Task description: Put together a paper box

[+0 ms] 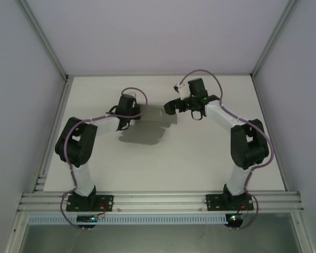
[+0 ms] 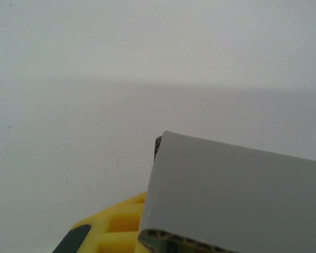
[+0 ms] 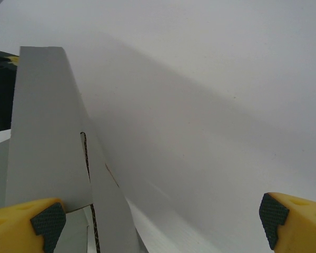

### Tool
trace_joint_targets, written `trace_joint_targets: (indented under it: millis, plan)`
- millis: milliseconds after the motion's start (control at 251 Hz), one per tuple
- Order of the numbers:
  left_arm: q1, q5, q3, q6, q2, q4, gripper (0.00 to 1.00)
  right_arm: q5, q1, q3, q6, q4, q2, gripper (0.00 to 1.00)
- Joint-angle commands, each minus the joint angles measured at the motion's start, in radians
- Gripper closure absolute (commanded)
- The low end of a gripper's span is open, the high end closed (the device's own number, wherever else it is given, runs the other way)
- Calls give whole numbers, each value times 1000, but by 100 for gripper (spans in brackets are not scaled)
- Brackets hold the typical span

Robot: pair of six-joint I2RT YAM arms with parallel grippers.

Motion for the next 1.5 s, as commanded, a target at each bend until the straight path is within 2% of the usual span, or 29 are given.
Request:
trace_joint_targets:
  millis: [0, 124, 172, 243, 311, 411, 551, 702, 742, 794, 858, 934, 1002, 1094, 1145, 1193, 1329, 1357, 1429, 1497]
  plan:
    - [-41, 139, 35, -13, 14, 6, 100, -136, 42, 3, 17, 23, -2, 1]
    - [-20, 210, 0, -20, -4, 47, 100, -102, -6, 4, 26, -16, -36, 6]
    - [8, 283, -30, -33, -15, 78, 100, -171, -45, -21, 35, -12, -58, 6]
    - [57, 419, -84, -56, -32, 156, 100, -338, -95, -66, 34, -5, -85, 9]
    - [87, 513, -125, -60, -48, 226, 100, -395, -112, -106, 29, -1, -115, 10]
    - [93, 529, -129, -31, -59, 224, 100, -390, -104, -130, -31, 8, -157, 11]
    - [93, 565, -119, -26, -54, 222, 100, -403, -85, -112, -24, 10, -149, 15]
    - [93, 579, -136, -42, -62, 264, 100, -459, -83, -77, -10, -12, -92, 34]
    - [93, 581, -138, -46, -64, 269, 100, -471, -83, -70, -10, -5, -83, 46]
    - [93, 583, -137, -46, -62, 274, 100, -494, -82, -69, -9, 6, -74, 66]
    - [93, 588, -137, -46, -62, 281, 100, -549, -85, -69, 13, 19, -70, 79]
    - [93, 600, -147, -46, -67, 307, 100, -617, -100, -82, 64, 74, -70, 84]
    - [93, 614, -161, -48, -73, 351, 100, -665, -109, -107, 185, 202, -69, 90]
    - [93, 632, -175, -54, -74, 402, 100, -723, -127, -135, 266, 320, -72, 94]
    - [93, 638, -174, -59, -75, 413, 100, -724, -133, -135, 287, 345, -78, 94]
    - [93, 641, -171, -59, -74, 412, 100, -700, -135, -131, 252, 283, -81, 92]
    - [93, 612, -161, -50, -77, 377, 100, -525, -121, -77, 80, 27, -109, 72]
    - [93, 603, -156, -44, -77, 359, 100, -497, -117, -72, 69, 0, -114, 65]
    - [93, 567, -145, -37, -78, 317, 100, -454, -116, -65, 65, -38, -131, 58]
    - [93, 557, -146, -30, -78, 305, 100, -396, -119, -63, 63, -51, -154, 43]
